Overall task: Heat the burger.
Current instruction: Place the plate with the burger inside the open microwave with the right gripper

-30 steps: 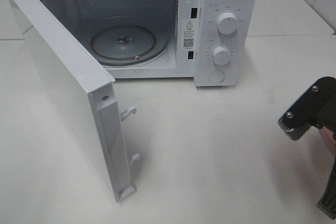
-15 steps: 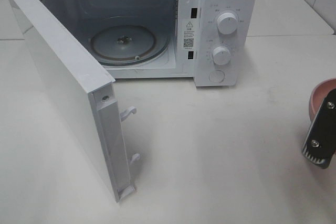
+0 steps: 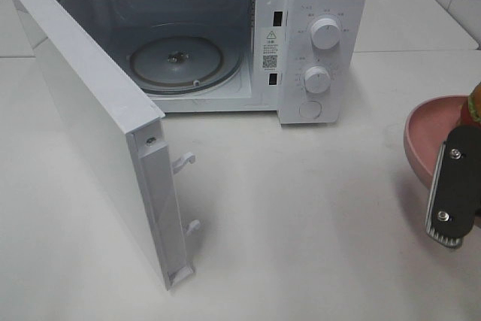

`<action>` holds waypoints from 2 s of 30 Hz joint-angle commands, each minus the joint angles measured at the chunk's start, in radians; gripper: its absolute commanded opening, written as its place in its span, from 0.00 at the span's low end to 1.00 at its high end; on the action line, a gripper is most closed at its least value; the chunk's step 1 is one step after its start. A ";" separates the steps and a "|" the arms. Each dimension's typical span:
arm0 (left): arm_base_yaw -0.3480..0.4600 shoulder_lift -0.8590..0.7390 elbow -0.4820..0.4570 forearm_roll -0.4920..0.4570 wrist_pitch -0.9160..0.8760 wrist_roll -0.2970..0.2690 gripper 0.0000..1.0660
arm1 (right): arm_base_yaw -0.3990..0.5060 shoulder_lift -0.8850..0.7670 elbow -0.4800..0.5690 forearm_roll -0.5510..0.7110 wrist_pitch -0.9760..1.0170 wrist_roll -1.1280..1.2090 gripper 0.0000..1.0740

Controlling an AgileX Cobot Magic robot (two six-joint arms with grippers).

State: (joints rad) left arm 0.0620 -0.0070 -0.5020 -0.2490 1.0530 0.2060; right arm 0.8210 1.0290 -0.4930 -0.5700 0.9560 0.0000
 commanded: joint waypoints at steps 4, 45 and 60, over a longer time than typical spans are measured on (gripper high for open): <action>0.002 -0.021 0.003 -0.003 -0.011 -0.001 0.83 | 0.002 -0.005 0.003 -0.073 -0.050 -0.105 0.01; 0.002 -0.021 0.003 -0.003 -0.011 -0.001 0.83 | -0.043 -0.005 0.003 0.046 -0.470 -0.748 0.00; 0.002 -0.021 0.003 -0.003 -0.011 -0.001 0.83 | -0.262 -0.002 0.003 0.469 -0.531 -1.399 0.00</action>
State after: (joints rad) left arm 0.0620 -0.0070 -0.5020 -0.2490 1.0530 0.2060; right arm 0.5970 1.0330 -0.4870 -0.1800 0.4900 -1.2650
